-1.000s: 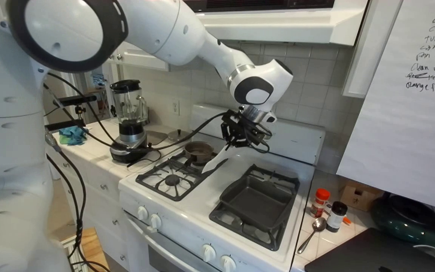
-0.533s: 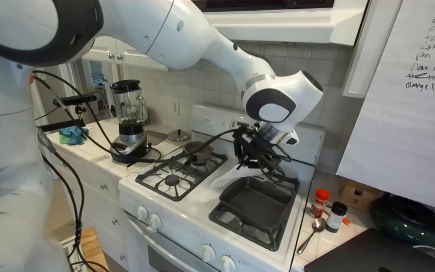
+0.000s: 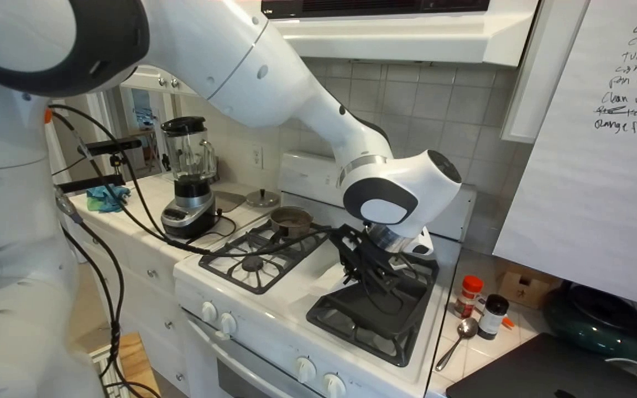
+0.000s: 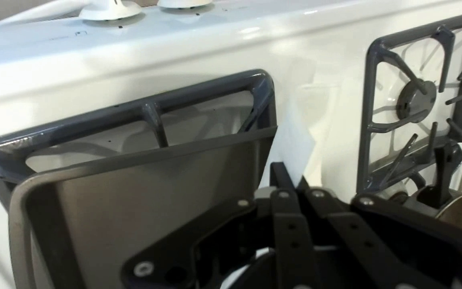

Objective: Place the paper towel inside the baking tray

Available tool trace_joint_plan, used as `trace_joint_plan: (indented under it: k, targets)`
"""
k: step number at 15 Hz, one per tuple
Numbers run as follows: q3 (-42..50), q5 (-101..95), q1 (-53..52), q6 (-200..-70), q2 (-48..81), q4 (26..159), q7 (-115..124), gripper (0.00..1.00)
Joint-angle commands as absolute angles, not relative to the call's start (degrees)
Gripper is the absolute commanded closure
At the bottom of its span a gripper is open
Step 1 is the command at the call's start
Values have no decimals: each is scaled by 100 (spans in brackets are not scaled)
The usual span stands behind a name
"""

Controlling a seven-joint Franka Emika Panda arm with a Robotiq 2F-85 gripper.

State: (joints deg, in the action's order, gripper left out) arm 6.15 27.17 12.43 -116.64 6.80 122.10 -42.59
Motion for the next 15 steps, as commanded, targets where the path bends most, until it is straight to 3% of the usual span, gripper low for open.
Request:
trace_joint_plan:
  k: [1,15]
  targets:
    - [648,3004,1221,-12153,536,12547,-4347,100]
    - [764,2846,1312,-12902,1000,12483,-3996,100]
